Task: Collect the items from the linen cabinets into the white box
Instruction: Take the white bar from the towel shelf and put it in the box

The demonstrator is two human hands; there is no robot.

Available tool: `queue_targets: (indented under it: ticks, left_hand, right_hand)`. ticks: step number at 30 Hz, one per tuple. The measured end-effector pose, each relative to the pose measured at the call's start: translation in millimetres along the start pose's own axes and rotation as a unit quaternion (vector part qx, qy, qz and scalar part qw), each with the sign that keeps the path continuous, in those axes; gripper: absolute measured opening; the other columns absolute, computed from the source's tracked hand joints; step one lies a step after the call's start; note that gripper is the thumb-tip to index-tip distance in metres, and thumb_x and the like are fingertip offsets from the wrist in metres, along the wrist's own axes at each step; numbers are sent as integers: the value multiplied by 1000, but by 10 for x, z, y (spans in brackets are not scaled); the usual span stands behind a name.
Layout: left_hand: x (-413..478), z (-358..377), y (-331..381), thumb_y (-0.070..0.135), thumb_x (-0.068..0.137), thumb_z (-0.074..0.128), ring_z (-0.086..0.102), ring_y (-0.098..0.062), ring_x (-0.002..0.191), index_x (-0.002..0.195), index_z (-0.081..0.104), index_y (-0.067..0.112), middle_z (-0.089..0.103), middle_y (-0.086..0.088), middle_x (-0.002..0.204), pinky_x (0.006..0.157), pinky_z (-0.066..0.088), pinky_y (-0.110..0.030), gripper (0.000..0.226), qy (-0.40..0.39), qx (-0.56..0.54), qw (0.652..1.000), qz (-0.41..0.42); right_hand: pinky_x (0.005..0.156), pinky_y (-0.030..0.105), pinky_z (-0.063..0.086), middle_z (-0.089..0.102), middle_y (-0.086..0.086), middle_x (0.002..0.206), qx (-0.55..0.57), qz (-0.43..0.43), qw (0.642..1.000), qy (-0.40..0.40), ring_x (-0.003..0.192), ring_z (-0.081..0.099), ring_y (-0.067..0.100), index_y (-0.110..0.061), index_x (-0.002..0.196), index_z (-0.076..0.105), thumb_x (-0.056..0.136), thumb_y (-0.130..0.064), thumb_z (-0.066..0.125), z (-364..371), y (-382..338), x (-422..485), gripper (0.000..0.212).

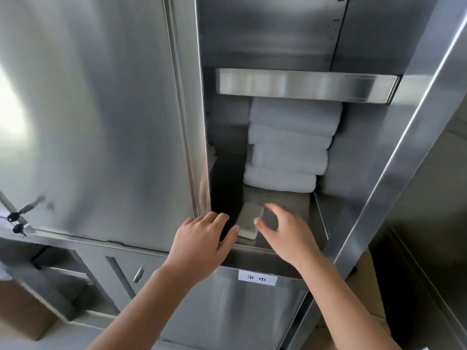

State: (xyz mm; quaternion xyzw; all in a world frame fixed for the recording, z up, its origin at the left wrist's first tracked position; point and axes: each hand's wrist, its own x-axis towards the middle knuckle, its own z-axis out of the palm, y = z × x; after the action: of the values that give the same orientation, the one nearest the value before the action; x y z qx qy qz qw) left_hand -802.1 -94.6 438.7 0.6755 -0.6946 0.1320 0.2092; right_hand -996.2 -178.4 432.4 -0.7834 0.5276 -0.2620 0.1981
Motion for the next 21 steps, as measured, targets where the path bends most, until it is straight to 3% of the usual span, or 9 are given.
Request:
queue_targets:
  ticks: [9,21]
  left_hand:
    - [-102,282,415,62,98,15,64,-10,86,114,57,32,64,14,99,79,49,-26,55,-33,14,995,-96]
    - [-187,407,361,60,99,22,63,-10,72,106,61,31,65,15,88,68,45,-23,49,-11,36,989,-146]
  right_hand:
    - [101,33,45,58,0,144,4,-63,994,-86,134,51,20,-20,147,51,98,-51,56,84,427,278,58]
    - [102,38,49,61,4,140,11,-65,992,-109,129,55,24,-21,143,56,96,-48,62,280,390,514,55]
